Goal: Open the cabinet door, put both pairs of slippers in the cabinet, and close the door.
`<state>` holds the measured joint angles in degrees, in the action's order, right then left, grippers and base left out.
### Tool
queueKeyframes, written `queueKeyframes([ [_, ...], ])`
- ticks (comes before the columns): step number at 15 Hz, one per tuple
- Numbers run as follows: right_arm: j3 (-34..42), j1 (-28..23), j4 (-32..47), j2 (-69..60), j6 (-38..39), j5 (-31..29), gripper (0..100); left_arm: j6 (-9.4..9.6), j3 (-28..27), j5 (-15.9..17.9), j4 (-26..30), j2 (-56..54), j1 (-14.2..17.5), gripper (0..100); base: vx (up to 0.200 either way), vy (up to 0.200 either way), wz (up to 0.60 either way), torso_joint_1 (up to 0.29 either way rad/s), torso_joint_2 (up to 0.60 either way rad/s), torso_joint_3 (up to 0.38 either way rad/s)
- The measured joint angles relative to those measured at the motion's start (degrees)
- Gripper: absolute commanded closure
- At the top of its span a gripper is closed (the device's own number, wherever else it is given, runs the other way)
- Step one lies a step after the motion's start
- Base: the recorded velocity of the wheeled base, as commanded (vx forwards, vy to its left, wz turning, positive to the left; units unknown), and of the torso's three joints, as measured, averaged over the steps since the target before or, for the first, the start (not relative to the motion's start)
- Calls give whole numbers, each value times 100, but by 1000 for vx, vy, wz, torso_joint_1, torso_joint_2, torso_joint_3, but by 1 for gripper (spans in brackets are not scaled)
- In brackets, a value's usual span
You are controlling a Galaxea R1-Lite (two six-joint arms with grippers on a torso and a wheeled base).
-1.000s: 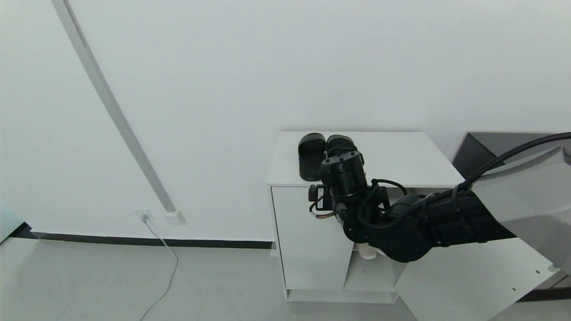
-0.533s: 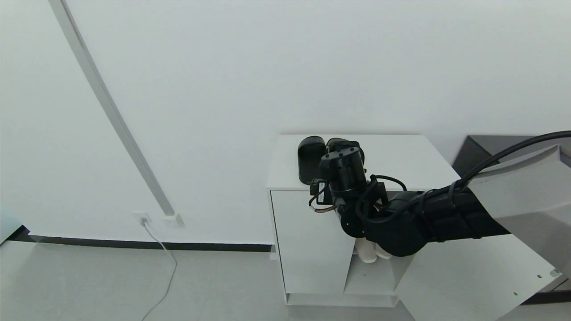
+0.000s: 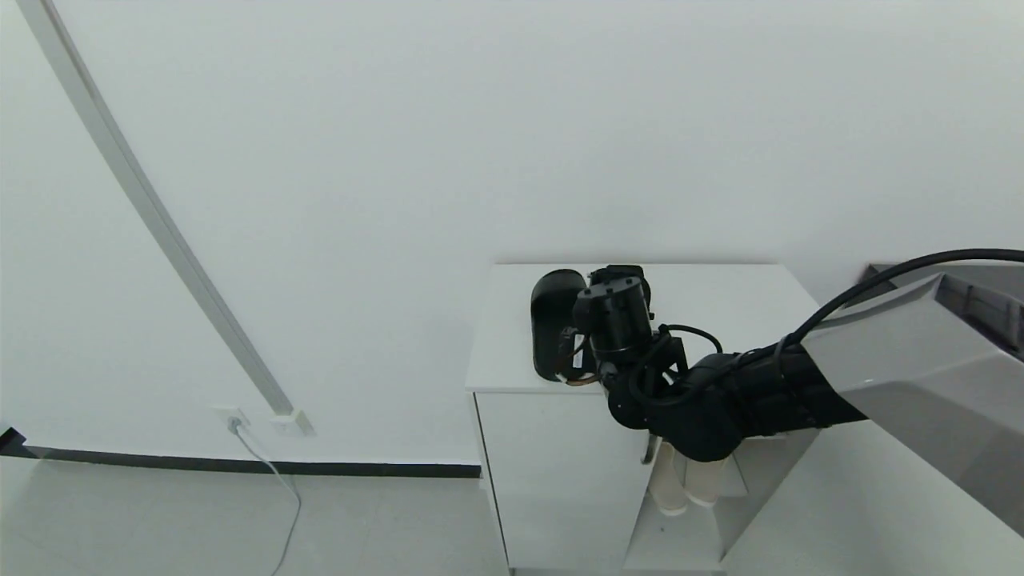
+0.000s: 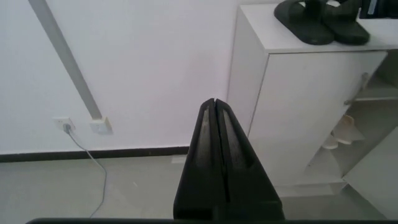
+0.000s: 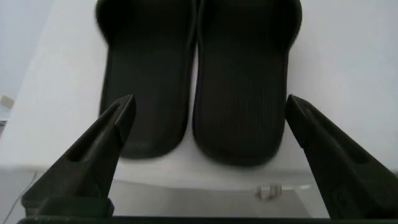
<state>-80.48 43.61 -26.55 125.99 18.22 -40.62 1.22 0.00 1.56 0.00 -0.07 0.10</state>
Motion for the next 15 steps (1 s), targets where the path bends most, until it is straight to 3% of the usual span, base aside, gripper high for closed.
queueKeyframes([
  [7,-297,-182,-456,538,-228,11,0,-2,0,0,0,0,-2,100,0,0,0,0,0,0],
  [15,-1449,-467,-566,1342,-569,61,0,-27,0,0,0,0,0,100,0,0,0,0,0,0],
])
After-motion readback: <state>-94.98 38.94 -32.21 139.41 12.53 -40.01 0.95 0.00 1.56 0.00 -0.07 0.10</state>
